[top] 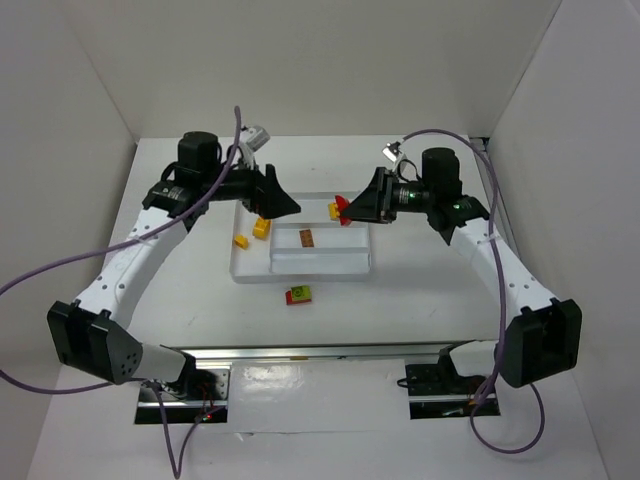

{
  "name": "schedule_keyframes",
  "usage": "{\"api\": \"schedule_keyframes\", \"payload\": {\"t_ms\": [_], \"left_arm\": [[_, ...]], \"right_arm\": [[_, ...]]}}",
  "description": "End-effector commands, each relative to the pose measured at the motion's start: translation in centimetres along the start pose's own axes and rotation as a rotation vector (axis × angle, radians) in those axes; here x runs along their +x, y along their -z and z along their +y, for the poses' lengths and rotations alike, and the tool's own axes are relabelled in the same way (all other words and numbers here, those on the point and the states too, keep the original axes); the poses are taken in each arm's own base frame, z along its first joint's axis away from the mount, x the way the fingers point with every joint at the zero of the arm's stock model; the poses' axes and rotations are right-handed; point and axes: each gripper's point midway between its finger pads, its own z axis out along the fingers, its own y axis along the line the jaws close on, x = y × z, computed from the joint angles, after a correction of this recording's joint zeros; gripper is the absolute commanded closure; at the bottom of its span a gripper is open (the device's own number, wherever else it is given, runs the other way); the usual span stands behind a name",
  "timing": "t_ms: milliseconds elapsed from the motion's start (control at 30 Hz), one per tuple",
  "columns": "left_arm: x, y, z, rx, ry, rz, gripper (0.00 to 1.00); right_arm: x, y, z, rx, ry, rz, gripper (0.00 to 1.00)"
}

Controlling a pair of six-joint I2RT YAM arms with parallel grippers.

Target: Sort the legos into containers by color

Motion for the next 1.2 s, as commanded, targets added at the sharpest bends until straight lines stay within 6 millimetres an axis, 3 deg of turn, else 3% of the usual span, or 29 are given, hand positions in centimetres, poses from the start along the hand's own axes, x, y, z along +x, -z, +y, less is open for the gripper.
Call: {"api": "schedule_keyframes", "payload": {"t_ms": [0, 33, 67, 100, 200, 333, 700, 900, 1167], "left_arm": [[-2.0, -0.8, -4.9, 0.194, -0.249, -0.061, 0.05], [-0.4, -1.8, -5.8, 0.226, -0.265, -0.047, 0.05], [-0.3, -2.1, -6.0, 0.209, -0.308, -0.078, 0.05], [-1.3, -2.3, -6.6, 0.210, -0.368, -0.142, 0.05], [-1.0, -2.7, -7.6, 0.259, -0.406, -0.163, 0.07], [-1.3, -3.9, -8.1, 0.282, -0.415, -0.159, 0.14], [-2.2, -6.2, -11.0, 0.232, -0.517, -0.230, 0.16], [-3.2, -6.5, -12.5, 0.211, -0.555, -0.274, 0.20], [-3.7, -5.8, -12.2, 0.174, -0.615, -0.290, 0.27]], "right_arm": [[-0.2, 1.7, 6.0, -0.271, 0.044, 0.025, 0.78], [-1.2, 2.2, 7.0, -0.328, 0.107, -0.024, 0.78], [-0.6, 2.2, 7.0, -0.342, 0.025, -0.008, 0.78], [-0.9, 2.6, 7.2, -0.353, 0.027, -0.015, 0.78], [-0.8, 2.7, 6.8, -0.356, 0.001, -0.012, 0.78], [-0.5, 2.6, 7.8, -0.415, -0.031, -0.001, 0.77], [-0.6, 2.6, 8.1, -0.434, -0.084, 0.024, 0.77], [-0.6, 2.5, 7.9, -0.432, -0.085, 0.015, 0.77], [0.0, 2.1, 7.5, -0.427, -0.113, 0.033, 0.76]]}}
